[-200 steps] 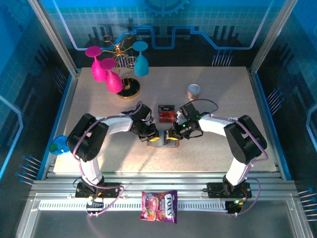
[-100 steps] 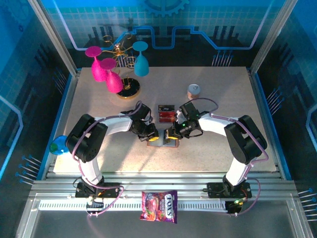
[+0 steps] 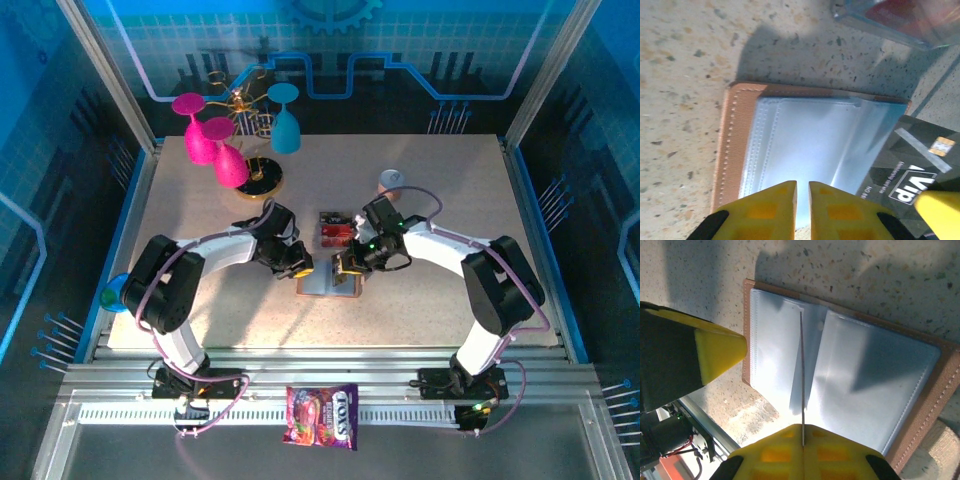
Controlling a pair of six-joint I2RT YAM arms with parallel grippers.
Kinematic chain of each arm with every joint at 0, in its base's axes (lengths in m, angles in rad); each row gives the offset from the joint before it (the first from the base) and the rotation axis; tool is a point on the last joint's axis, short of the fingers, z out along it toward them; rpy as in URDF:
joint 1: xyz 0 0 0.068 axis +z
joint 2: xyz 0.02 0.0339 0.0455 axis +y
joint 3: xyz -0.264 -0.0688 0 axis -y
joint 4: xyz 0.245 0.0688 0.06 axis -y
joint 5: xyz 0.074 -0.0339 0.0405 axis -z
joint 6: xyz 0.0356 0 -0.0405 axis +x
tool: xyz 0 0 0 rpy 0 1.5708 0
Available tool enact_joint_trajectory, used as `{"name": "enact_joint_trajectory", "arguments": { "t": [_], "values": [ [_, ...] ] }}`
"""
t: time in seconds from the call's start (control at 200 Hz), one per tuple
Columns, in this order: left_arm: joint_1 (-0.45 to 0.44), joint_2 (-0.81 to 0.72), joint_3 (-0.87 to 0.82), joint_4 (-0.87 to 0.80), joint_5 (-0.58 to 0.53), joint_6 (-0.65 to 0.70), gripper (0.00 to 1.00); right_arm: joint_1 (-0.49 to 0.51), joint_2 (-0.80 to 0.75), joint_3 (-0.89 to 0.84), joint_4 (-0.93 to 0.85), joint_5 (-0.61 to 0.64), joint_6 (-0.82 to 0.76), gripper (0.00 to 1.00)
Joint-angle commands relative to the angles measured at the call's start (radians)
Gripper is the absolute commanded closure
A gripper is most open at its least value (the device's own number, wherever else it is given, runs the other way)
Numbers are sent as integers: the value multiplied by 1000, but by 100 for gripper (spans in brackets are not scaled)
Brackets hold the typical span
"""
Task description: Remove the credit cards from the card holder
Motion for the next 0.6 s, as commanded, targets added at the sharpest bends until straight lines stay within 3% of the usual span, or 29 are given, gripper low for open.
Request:
{"name": "enact_joint_trajectory", "arguments": {
  "t": [0.0,0.135,0.325,0.595],
  "values": [
    [13,-34,-24,-42,-10,24,85,-9,-23,62,-119,16,-135,93],
    [20,-40,-32,-38,-8,26,85,3,-7,132,-243,37,-312,95],
    [25,-47,-48,-28,-7,23,85,30,10,234,-390,179,-527,96],
    [31,-64,-58,-19,-8,20,85,52,34,330,-473,325,-741,97]
  ]
}}
